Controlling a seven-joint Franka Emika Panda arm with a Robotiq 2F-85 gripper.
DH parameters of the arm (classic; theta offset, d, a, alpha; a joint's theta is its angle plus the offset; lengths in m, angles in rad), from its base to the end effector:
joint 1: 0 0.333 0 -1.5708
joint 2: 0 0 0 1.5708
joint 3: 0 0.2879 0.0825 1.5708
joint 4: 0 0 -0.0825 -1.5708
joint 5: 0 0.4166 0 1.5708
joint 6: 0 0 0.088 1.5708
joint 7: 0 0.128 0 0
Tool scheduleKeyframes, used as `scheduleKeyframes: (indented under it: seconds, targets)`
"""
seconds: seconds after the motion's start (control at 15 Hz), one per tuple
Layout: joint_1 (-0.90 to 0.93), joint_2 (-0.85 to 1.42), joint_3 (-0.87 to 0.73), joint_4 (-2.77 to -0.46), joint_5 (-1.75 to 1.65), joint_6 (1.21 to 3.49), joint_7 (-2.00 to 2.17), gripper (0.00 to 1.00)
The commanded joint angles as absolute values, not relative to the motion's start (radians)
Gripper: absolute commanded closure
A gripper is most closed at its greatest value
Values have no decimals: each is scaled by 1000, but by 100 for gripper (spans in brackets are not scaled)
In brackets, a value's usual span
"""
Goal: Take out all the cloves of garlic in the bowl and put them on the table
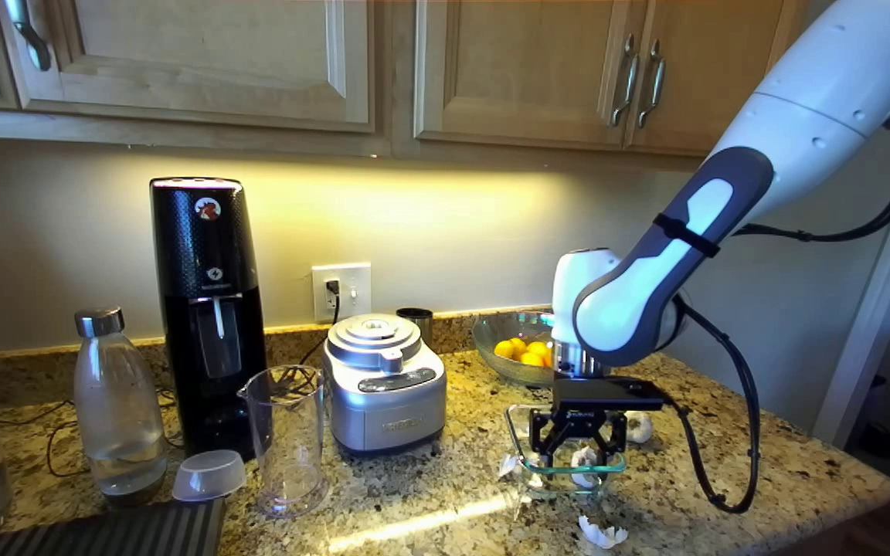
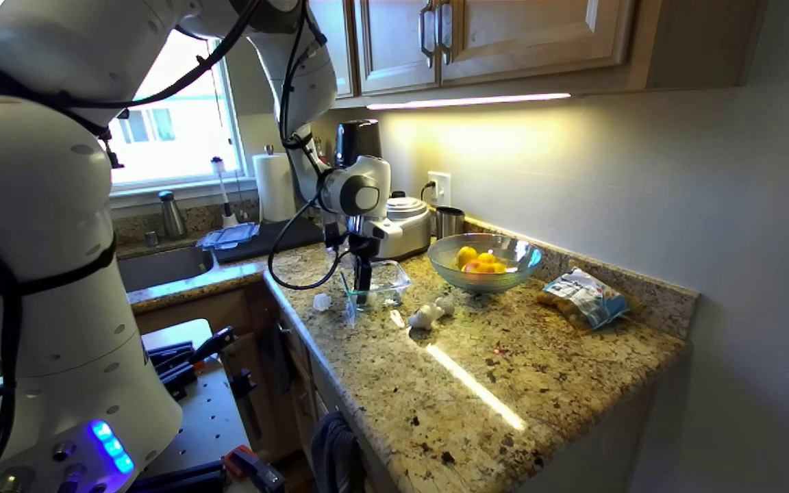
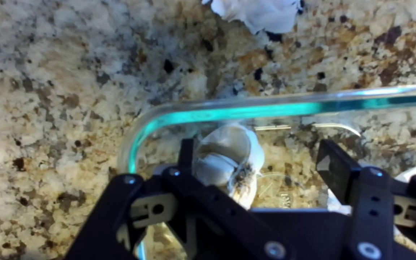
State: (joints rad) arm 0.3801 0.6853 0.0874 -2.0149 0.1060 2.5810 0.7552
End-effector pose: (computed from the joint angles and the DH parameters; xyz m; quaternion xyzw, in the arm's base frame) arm 0.5080 0.2621 0.0262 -0.9772 0.1967 0.0793 0.0099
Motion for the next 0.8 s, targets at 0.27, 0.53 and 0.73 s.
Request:
scheduleKeyframes:
  seconds: [0.27, 0.53, 0.73]
  targets:
    - [376, 700, 88, -1995, 131, 2575, 753, 55]
    - [375, 698, 89, -1998, 134, 2578, 751, 81]
    - [374, 682, 90, -2006, 137, 2582, 750, 86]
